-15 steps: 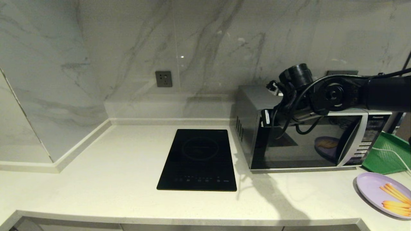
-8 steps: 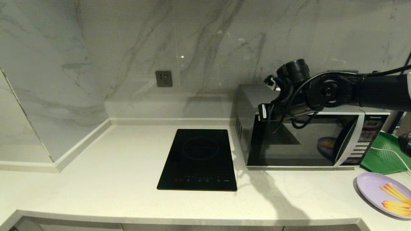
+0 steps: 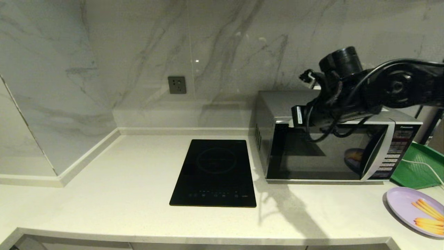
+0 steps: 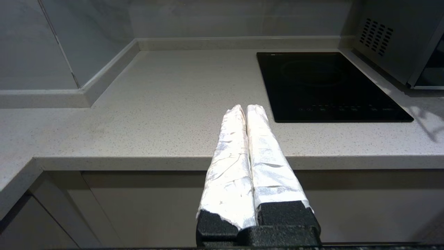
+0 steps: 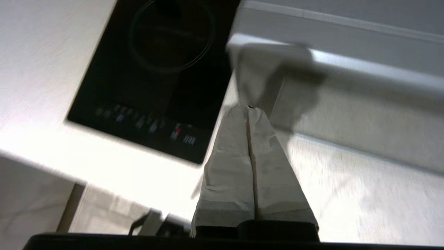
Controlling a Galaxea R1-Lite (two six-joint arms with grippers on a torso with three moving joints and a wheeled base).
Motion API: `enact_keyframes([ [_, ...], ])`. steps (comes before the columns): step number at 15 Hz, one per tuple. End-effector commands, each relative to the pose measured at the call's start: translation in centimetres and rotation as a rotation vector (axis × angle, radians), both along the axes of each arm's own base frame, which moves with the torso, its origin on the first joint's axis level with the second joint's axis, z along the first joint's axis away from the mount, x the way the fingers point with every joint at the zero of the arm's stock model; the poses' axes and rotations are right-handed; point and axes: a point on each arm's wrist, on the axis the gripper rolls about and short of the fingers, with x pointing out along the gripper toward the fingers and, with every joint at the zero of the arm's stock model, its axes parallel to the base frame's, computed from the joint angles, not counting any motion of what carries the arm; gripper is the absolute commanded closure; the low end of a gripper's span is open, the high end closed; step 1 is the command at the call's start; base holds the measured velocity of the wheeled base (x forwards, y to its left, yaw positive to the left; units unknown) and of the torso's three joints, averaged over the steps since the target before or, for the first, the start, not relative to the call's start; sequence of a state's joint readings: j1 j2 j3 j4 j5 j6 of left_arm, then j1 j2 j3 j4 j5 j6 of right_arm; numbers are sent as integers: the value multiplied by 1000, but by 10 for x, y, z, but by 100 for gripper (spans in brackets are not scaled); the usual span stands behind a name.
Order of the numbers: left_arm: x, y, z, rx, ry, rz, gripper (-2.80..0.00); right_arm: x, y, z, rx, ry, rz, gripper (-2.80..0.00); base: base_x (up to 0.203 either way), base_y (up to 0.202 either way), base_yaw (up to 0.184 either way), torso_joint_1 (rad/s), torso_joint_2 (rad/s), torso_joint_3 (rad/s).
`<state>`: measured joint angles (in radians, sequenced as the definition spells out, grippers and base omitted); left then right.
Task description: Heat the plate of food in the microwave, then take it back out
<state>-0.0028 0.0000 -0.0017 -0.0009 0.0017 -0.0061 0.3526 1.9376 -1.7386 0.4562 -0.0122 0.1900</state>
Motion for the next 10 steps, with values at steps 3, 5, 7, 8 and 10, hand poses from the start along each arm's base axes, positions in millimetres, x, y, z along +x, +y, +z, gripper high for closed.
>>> enact_keyframes([
  [3, 0, 0, 0, 0, 0, 1, 0, -128, -53, 88, 46, -153, -35, 0, 0, 0, 0, 0, 0, 0],
  [5, 0, 0, 0, 0, 0, 0, 0, -177, -82, 101, -1, -160, -150, 0, 0, 0, 0, 0, 0, 0],
  [7, 0, 0, 0, 0, 0, 1, 0, -225, -104, 109, -56, -162, -267, 0, 0, 0, 0, 0, 0, 0],
  [8, 0, 0, 0, 0, 0, 1, 0, -252, -112, 110, -99, -131, -314, 0, 0, 0, 0, 0, 0, 0],
  [10, 0, 0, 0, 0, 0, 1, 0, -300, -125, 118, -133, -123, -376, 0, 0, 0, 0, 0, 0, 0],
])
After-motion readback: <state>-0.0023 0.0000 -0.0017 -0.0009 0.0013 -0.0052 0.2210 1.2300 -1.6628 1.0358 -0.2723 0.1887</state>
